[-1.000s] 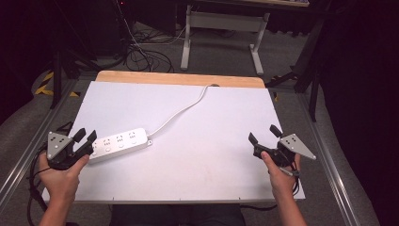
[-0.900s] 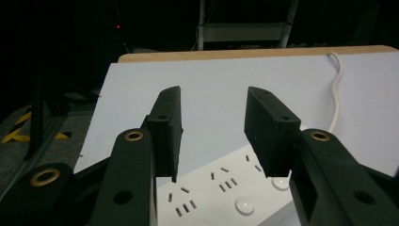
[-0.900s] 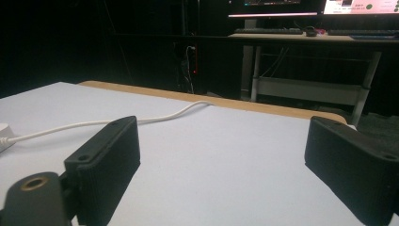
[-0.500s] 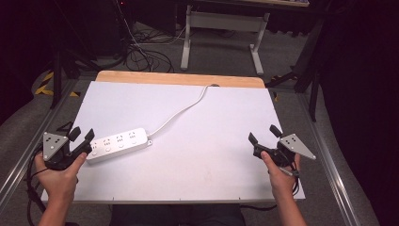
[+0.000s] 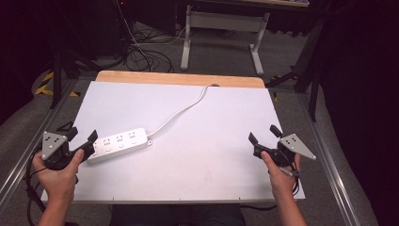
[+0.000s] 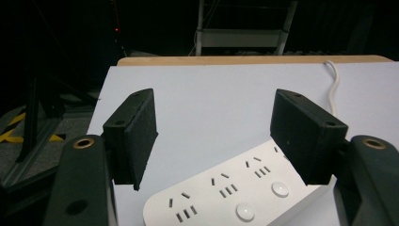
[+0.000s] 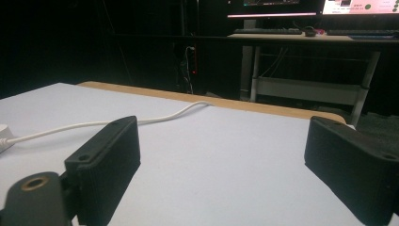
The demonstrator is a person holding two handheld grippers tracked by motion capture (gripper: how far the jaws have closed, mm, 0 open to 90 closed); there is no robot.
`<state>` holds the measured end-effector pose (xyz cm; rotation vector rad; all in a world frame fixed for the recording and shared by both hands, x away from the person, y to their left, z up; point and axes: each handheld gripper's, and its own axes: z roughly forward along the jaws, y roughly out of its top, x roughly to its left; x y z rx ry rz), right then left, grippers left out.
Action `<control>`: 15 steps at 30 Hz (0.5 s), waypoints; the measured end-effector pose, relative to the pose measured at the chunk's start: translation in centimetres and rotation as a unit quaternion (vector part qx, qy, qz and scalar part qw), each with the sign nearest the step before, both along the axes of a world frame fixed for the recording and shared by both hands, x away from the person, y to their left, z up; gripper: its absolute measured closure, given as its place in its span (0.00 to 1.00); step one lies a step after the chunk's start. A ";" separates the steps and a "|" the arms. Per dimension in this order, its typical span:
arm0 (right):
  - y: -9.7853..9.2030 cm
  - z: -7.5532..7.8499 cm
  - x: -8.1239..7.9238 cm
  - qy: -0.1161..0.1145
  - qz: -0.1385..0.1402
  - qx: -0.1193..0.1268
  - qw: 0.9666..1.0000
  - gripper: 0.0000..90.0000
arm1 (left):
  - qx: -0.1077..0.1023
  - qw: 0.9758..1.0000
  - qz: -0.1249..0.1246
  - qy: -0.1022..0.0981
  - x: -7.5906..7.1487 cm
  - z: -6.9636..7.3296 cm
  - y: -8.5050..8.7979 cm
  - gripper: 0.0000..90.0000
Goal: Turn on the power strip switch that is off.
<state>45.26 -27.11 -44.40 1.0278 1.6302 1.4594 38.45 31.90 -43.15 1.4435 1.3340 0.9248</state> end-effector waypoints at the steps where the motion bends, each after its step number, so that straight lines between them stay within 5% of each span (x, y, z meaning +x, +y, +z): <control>1: 0.0 0.0 0.0 -0.001 0.000 -0.001 1.000 0.13 | 0.000 1.000 0.002 0.000 0.0 0.0 0.0 0.34; 15: 0.0 0.0 0.0 0.001 0.001 0.001 1.000 0.13 | 0.008 1.000 0.023 -0.019 0.2 0.0 0.1 0.19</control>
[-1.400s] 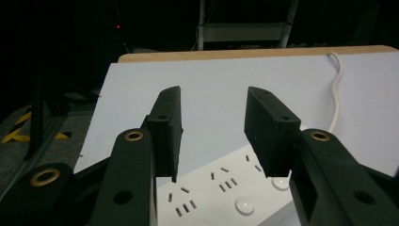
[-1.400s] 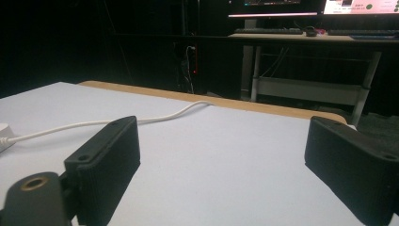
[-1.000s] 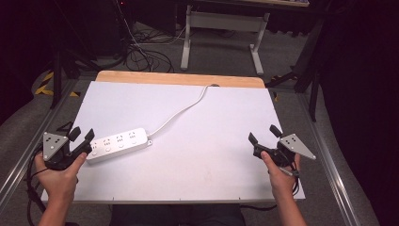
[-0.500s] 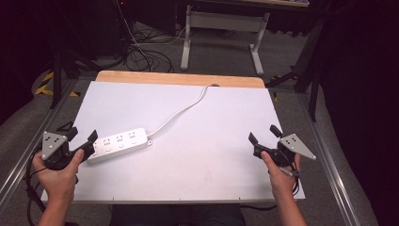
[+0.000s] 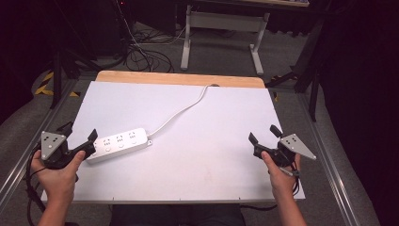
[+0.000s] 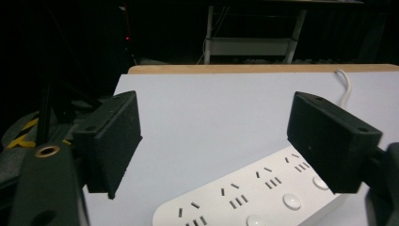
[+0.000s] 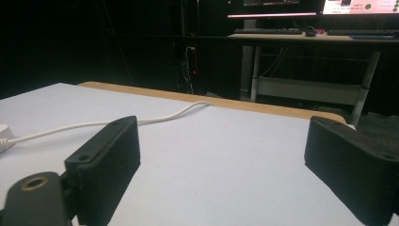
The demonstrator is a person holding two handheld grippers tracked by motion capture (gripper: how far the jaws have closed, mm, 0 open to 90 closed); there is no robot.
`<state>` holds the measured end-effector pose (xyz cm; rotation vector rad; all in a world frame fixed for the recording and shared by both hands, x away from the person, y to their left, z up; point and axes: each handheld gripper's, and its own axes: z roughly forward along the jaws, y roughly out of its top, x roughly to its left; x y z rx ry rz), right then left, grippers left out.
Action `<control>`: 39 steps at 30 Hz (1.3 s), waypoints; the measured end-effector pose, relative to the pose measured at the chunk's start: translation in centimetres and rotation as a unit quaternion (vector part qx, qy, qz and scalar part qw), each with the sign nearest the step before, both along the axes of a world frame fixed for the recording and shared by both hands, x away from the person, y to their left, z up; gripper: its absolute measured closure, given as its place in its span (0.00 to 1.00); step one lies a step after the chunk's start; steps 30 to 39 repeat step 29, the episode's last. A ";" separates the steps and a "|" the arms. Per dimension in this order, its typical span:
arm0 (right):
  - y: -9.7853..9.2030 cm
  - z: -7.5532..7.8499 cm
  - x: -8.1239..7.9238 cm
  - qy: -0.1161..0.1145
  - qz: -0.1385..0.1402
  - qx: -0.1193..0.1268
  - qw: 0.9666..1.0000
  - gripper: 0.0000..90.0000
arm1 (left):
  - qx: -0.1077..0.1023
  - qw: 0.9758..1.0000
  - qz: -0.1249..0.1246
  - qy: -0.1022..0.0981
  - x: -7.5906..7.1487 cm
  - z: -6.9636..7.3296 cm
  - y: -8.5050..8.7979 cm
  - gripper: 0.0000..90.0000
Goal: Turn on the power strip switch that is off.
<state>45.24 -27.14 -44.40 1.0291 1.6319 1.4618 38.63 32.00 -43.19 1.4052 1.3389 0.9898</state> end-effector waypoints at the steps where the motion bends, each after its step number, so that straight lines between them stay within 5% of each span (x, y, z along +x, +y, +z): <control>1: 0.0 0.0 0.0 0.000 0.000 0.000 1.000 0.13 | 0.000 1.000 0.000 0.000 0.0 0.0 0.0 0.15; 4: 0.0 0.0 0.0 0.000 0.001 0.002 1.000 0.13 | 0.000 1.000 0.011 0.002 0.1 0.0 -0.1 0.01; 15: -0.1 0.0 0.0 -0.003 0.003 0.007 1.000 0.05 | 0.016 1.000 -0.003 -0.002 0.0 0.0 -0.5 0.02; 26: 0.0 -0.1 -0.1 -0.007 0.040 -0.001 0.999 0.02 | 0.023 1.000 -0.015 -0.002 -0.1 0.0 -0.5 0.02; 39: -0.1 -0.1 0.0 -0.008 0.039 -0.002 0.999 0.02 | 0.024 1.000 -0.017 -0.001 0.0 -0.1 -0.5 0.02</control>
